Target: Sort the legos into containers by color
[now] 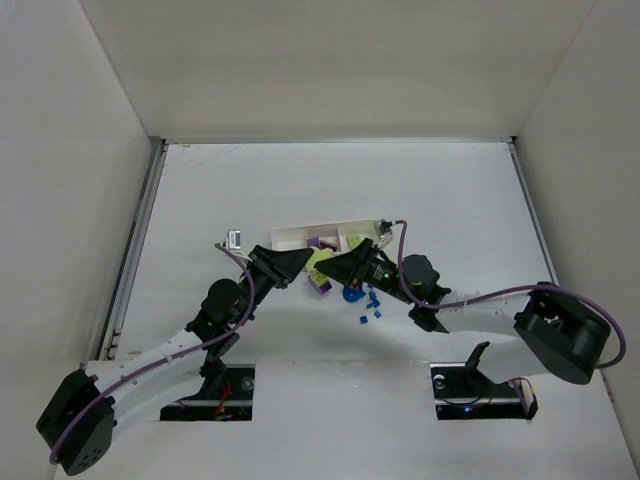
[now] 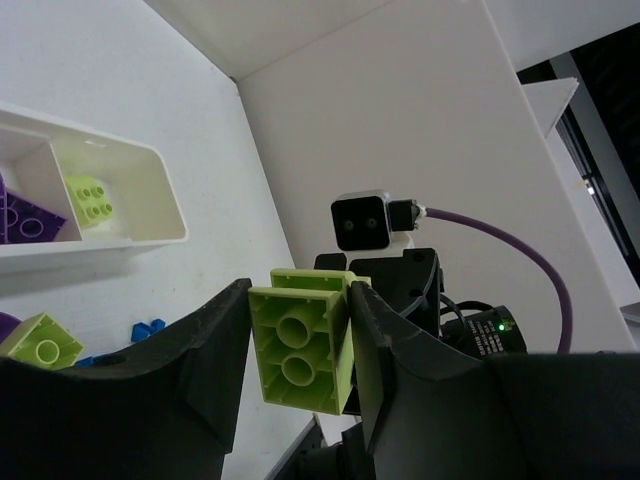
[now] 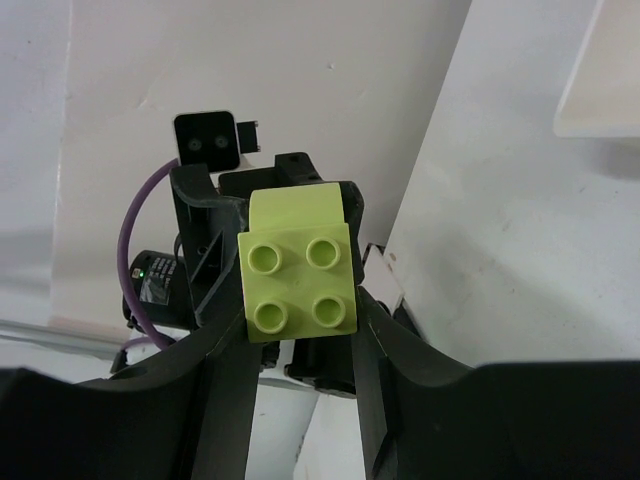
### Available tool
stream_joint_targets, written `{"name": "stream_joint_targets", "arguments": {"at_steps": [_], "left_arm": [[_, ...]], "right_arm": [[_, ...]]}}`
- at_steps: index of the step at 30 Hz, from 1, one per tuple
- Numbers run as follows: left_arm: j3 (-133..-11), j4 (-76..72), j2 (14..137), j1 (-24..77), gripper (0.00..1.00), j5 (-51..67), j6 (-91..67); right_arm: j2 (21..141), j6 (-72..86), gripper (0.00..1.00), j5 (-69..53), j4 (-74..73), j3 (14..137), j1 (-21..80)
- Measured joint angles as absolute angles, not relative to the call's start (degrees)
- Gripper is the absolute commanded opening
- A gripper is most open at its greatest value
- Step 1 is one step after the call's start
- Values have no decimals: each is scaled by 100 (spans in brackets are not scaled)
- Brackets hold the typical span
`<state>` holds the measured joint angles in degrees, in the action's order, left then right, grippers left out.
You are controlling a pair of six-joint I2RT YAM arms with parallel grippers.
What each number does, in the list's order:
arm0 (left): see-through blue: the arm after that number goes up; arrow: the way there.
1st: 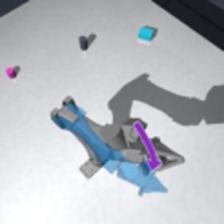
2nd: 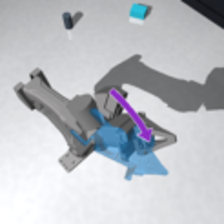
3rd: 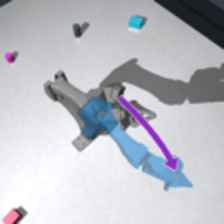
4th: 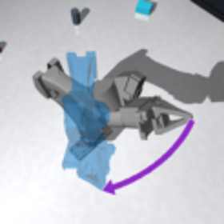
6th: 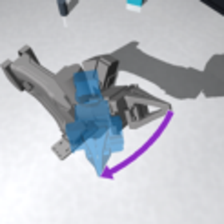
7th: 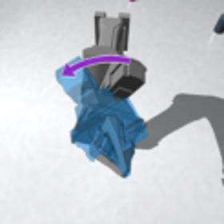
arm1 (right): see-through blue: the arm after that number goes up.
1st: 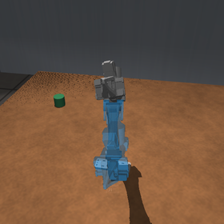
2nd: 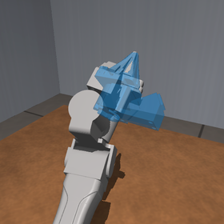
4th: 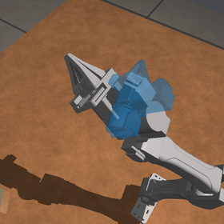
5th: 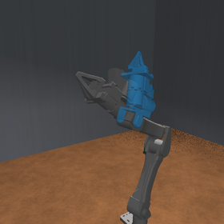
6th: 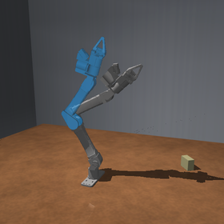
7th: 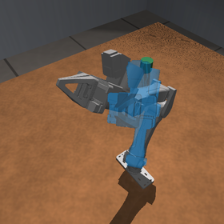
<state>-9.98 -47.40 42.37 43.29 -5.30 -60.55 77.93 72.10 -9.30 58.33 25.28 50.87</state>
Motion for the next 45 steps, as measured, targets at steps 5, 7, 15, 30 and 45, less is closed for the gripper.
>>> {"name": "stream_joint_targets", "arguments": {"at_steps": [5,7,15,30,45], "left_arm": [[-998,-4733,4224,4329,23,-464,-6084],[-998,-4731,4213,4329,21,-360,-6101],[-998,-4456,4014,3981,21,-104,-6038],[-2683,-4112,6292,4283,25,-242,-4915],[-5142,-3717,9804,4602,27,-742,-3721]], "right_arm": [[7747,7225,29,-1028,5924,2432,4974],[7625,7201,29,-1125,5916,2346,4899],[6740,6914,29,-1046,5561,2084,4276],[4816,4895,29,386,2392,2091,4217],[4436,4287,29,1013,1605,1546,3922]]}}
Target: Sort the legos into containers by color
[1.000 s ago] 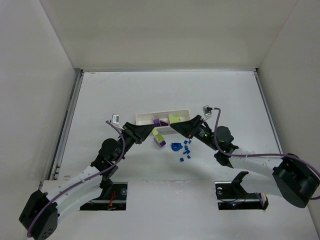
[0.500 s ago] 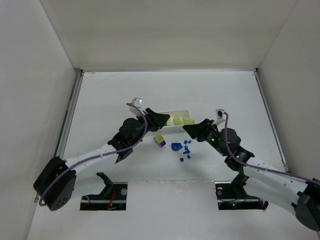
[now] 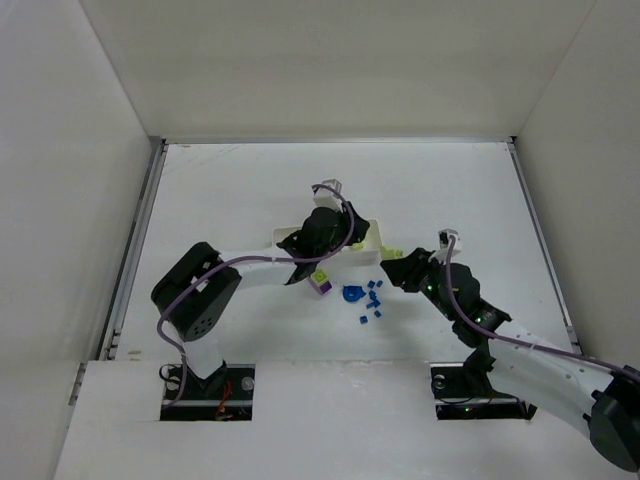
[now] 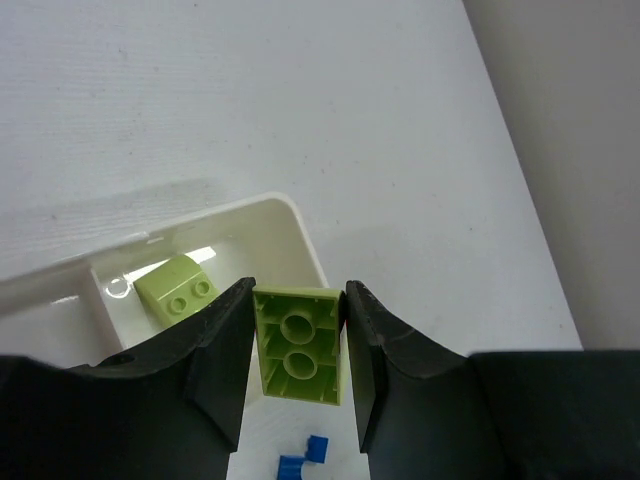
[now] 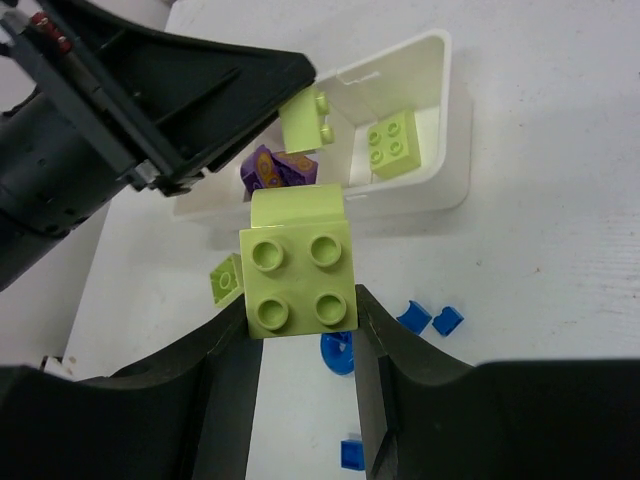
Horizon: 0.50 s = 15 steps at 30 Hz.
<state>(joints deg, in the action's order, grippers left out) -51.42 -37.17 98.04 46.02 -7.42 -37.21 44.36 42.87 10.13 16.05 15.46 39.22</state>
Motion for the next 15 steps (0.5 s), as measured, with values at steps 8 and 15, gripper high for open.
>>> {"name": "stream_joint_targets", "arguments": {"at_steps": [8,15], "left_arm": [[-5555,-3463,10259,4609,51,-928,-3498],[-5393,-3376,9913,4674,54,-985,-3570]], "right_arm": [[4497,4235,30,1015,1614,1518,3957],[4611,4217,30,1022,1651,1516,4053]]}}
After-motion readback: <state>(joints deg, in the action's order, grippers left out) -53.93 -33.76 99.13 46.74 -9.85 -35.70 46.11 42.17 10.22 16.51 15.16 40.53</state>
